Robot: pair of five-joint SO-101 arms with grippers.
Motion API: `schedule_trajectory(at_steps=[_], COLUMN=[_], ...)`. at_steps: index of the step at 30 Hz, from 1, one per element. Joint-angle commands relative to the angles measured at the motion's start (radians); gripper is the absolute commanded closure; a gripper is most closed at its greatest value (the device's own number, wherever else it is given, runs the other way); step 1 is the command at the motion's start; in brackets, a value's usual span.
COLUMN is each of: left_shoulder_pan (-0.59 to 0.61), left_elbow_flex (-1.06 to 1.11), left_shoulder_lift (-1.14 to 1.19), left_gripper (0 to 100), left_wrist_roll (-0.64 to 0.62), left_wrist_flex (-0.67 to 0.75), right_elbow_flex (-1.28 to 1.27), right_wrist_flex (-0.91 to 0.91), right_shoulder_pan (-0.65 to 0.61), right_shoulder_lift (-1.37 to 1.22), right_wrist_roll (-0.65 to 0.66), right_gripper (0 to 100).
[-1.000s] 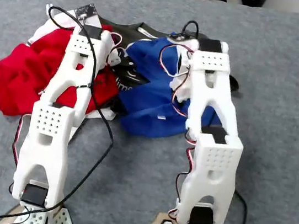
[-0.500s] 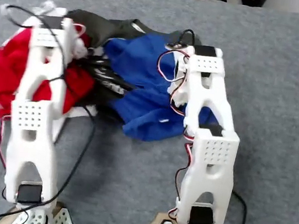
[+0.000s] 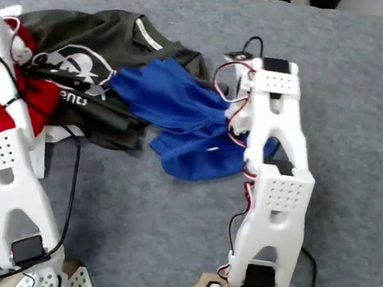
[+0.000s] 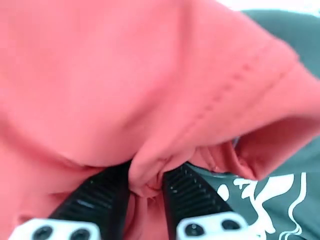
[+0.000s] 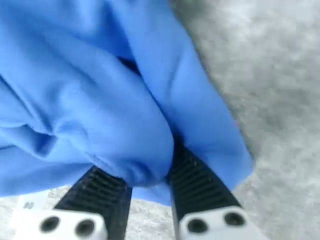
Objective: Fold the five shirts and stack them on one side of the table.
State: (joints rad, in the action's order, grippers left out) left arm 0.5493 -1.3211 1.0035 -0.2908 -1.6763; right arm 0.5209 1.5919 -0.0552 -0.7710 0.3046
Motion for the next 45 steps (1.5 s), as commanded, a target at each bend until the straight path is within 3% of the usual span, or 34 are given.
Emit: schedule_trajectory(at_steps=[1,10,17,22,27,31,40,45], left_shoulder_pan=[0.078,0.16,0.163,0.13,0.063,0.002,-0.269,-0.359], left_elbow_flex=[-0.054,-0.094,-0.117,0.02,0.272,0.466,0.841,0.997], left_shoulder_lift=[-0.028,-0.11,-0.242,-0.394,-0.593,-0.756,-1.058,-1.047], left_gripper=[98,98,98,96,82,80,80,79], left_wrist_roll=[0.009,0.023,0.078,0.167,0.178,0.178,0.176,0.155], left_wrist_flex=[-0.003,-0.06,-0.084,-0.084,-0.084,-0.084,-0.081,0.006], right_elbow_flex=[0.053,0.054,0.053,0.053,0.048,0.051,0.054,-0.013], right_wrist_flex=[0.0,0.049,0.097,0.106,0.106,0.127,0.189,0.19], right_shoulder_pan=[0.084,0.196,0.177,0.142,0.12,0.119,0.105,0.039], right_shoulder_lift=[0.079,0.166,0.217,0.26,0.308,0.338,0.374,0.449], right_wrist_roll=[0.038,0.115,0.114,0.115,0.109,0.114,0.109,0.107], right_gripper=[99.0,99.0,98.9,98.4,83.9,73.9,73.0,72.9])
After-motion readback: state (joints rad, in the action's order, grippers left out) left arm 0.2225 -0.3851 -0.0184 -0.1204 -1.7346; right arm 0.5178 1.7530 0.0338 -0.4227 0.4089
